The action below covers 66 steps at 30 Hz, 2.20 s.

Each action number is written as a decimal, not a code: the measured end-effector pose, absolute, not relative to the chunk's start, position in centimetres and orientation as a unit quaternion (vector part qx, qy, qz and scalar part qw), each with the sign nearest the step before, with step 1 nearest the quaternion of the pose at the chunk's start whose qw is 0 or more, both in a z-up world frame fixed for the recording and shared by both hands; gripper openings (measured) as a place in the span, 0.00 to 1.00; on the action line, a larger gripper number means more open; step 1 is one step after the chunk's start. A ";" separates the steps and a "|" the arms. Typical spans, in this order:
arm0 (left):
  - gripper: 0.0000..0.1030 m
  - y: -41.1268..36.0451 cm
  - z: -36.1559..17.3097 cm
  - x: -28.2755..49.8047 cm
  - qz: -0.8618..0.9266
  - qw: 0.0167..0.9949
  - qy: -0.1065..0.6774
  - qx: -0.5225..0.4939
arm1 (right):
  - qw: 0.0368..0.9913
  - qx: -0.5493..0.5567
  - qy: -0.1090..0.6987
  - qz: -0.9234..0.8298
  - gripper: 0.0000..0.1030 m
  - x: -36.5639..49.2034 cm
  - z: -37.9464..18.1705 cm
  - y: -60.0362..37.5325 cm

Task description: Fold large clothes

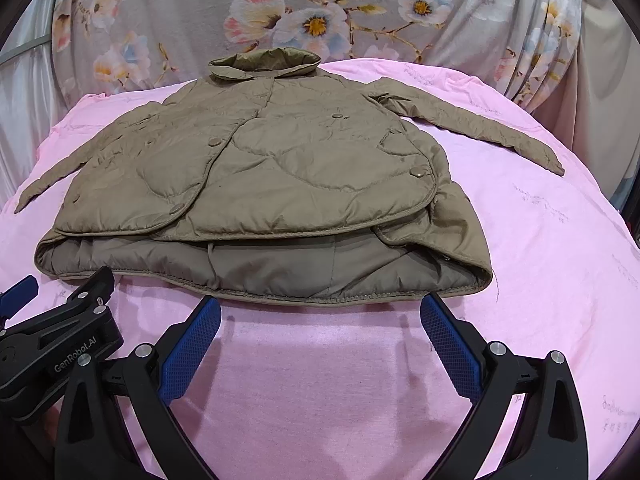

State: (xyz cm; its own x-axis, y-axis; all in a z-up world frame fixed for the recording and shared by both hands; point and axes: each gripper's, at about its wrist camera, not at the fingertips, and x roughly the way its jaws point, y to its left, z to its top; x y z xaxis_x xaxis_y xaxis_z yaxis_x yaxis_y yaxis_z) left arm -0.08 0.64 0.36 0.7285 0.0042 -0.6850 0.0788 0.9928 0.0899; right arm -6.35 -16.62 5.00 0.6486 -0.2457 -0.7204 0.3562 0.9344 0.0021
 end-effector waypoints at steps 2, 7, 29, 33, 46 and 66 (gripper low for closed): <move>0.95 0.7 0.3 0.0 -0.018 0.928 0.369 0.056 | 0.905 0.071 0.384 -0.166 0.95 -6.4 5.2 -16.7; 0.95 0.7 0.2 -0.1 -0.017 0.927 0.369 0.056 | 0.905 0.072 0.384 -0.166 0.95 -6.3 5.1 -16.7; 0.95 0.6 0.2 0.0 -0.017 0.927 0.370 0.056 | 0.905 0.071 0.385 -0.165 0.95 -6.4 5.0 -16.6; 0.95 0.6 0.2 0.0 -0.017 0.927 0.369 0.056 | 0.905 0.071 0.385 -0.165 0.95 -6.4 4.9 -16.6; 0.95 0.6 0.2 0.0 -0.016 0.927 0.369 0.056 | 0.905 0.070 0.386 -0.165 0.95 -6.3 4.8 -16.6; 0.95 0.6 0.2 0.0 -0.016 0.927 0.370 0.056 | 0.905 0.069 0.387 -0.164 0.95 -6.3 4.7 -16.6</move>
